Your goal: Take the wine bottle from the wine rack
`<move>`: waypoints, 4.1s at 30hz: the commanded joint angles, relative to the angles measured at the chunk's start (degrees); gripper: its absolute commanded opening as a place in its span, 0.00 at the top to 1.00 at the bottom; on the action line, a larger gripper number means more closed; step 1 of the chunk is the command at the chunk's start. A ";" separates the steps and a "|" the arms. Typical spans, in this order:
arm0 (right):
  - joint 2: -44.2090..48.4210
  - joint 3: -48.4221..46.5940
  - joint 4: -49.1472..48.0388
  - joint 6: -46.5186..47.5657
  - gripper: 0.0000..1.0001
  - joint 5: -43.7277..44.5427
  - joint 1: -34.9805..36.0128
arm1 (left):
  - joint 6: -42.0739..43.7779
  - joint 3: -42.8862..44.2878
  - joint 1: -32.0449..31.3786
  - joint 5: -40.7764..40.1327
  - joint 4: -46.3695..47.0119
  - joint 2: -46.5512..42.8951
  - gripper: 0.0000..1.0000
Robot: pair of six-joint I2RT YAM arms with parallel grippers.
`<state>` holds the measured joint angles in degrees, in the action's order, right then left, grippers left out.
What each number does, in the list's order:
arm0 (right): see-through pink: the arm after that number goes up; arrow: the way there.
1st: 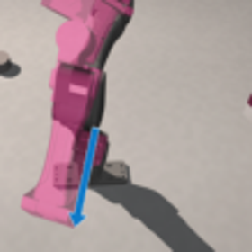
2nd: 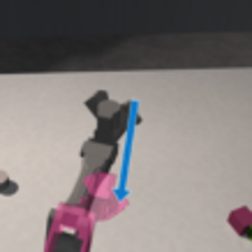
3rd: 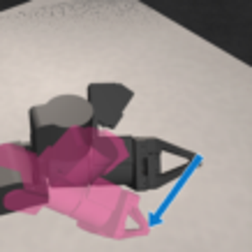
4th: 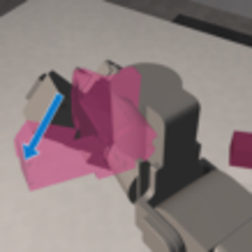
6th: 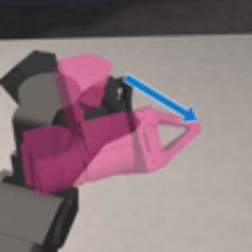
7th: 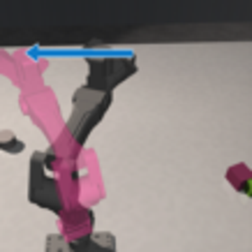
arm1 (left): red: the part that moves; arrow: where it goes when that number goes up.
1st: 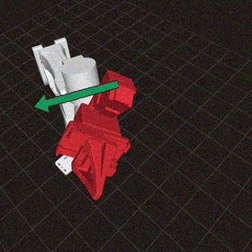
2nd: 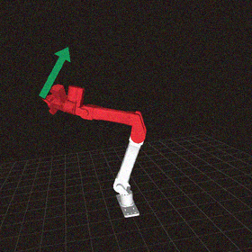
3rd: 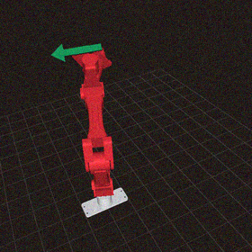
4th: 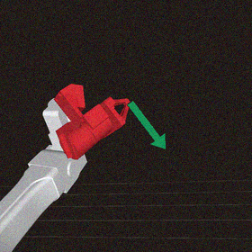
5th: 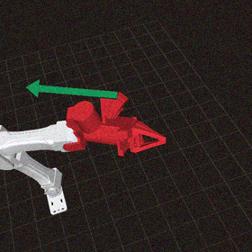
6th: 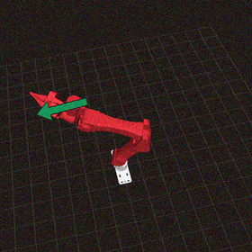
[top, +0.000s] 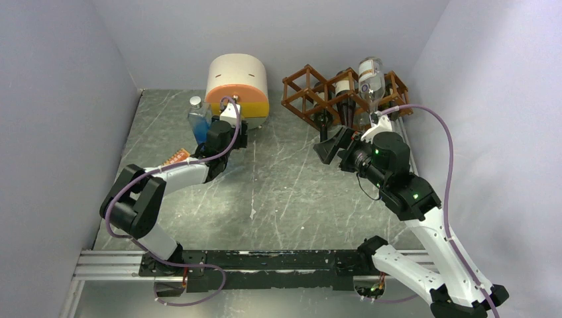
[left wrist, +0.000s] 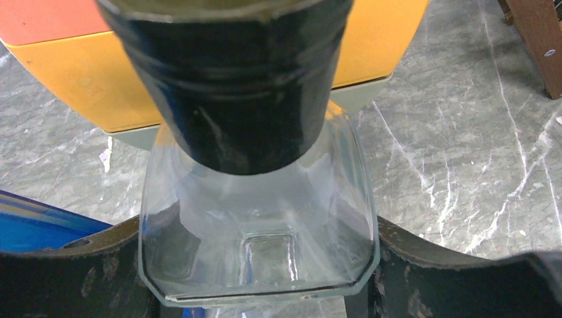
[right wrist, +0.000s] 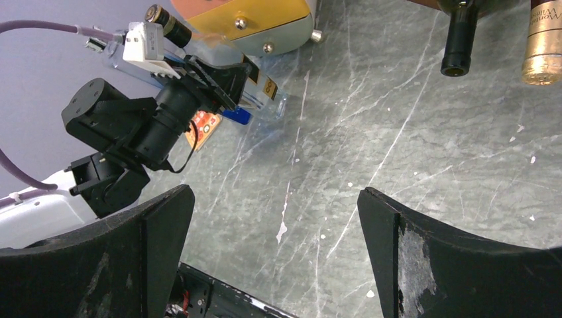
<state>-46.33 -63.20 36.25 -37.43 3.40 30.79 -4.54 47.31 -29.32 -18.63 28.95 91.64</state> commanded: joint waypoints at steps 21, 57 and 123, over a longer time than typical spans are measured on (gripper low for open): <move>-0.47 -0.57 -1.55 -0.23 0.00 -0.16 0.13 | 1.67 -0.36 -2.28 -3.23 8.50 -8.65 0.07; -15.09 -5.62 -3.01 13.38 0.00 20.67 -2.11 | -0.35 4.27 -5.06 11.82 -12.05 -35.07 0.02; -50.85 -5.92 -44.96 4.20 0.57 -43.30 -48.67 | 7.96 5.12 -11.04 18.12 -14.45 -28.09 0.05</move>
<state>-96.51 -69.69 -3.90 -30.87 -36.84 -17.23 2.59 52.42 -39.97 -1.80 13.74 63.46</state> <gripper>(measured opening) 0.464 0.952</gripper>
